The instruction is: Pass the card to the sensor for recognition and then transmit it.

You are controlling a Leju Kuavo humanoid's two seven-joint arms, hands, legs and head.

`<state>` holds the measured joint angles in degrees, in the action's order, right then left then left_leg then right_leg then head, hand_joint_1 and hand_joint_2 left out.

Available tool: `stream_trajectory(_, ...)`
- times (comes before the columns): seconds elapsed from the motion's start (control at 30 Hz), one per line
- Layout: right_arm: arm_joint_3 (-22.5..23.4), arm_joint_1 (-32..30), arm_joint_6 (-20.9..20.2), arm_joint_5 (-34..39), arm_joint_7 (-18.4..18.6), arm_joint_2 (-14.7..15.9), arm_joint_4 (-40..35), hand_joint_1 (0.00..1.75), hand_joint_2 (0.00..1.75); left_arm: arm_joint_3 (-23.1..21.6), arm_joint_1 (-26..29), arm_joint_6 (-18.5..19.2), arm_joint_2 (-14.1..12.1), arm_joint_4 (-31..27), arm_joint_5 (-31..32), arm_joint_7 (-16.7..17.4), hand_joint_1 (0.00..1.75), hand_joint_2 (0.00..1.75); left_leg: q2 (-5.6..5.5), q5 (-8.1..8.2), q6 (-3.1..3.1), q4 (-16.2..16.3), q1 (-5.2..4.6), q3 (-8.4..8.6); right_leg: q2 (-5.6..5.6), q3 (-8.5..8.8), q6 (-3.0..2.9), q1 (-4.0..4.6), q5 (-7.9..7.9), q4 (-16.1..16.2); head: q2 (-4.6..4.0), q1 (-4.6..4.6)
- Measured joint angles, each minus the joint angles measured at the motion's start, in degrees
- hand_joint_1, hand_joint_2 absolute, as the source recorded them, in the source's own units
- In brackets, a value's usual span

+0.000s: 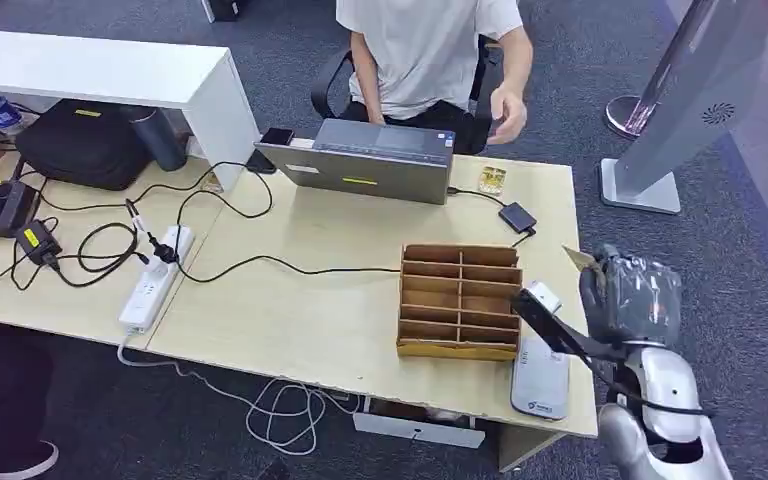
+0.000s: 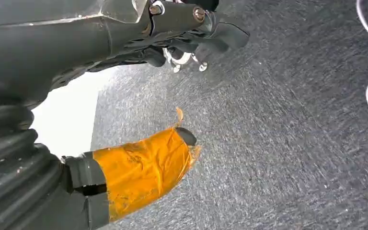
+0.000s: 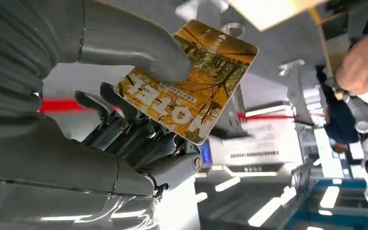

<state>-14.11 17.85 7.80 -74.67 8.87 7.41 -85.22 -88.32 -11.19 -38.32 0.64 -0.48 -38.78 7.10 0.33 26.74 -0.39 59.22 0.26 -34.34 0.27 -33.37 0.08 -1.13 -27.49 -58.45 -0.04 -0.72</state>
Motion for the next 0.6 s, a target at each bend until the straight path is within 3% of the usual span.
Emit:
stream_trajectory(0.07,-2.25,4.34,-3.96,-3.34,0.77,-0.19,0.87,1.75,1.75,-0.09,0.01,0.0,0.9,0.0,1.64,0.33,0.0,1.75,-0.01,-0.02,-0.01,0.0,0.0,0.01,0.0,-0.01,-0.02,0.0,0.03,0.0,0.0,0.02)
stream_trajectory(0.2,-5.65,9.24,-7.21,-4.98,1.97,-1.73,3.02,1.75,1.75,-0.15,-0.12,0.0,2.03,0.0,3.46,0.83,0.0,1.75,-0.15,-0.05,-0.05,0.01,0.06,-0.01,-0.13,0.05,-0.04,0.01,0.03,0.0,0.0,0.05)
stream_trajectory(0.37,-10.89,18.8,-9.09,-5.11,4.44,-6.73,8.89,1.75,1.75,-0.17,-0.48,0.0,3.25,0.0,5.1,0.7,0.0,1.75,0.08,-0.12,-0.17,0.01,0.06,-0.1,0.14,-0.28,-0.14,0.01,0.1,-0.12,0.0,0.0)
stream_trajectory(0.6,-13.69,23.24,-9.55,-4.61,5.18,-10.14,12.9,1.75,1.75,-0.17,-0.52,-0.02,3.93,0.0,5.6,0.64,0.0,1.75,-0.03,-0.14,-0.21,0.0,0.15,-0.16,0.03,-0.28,-0.15,0.06,0.08,-0.12,0.0,-0.02)
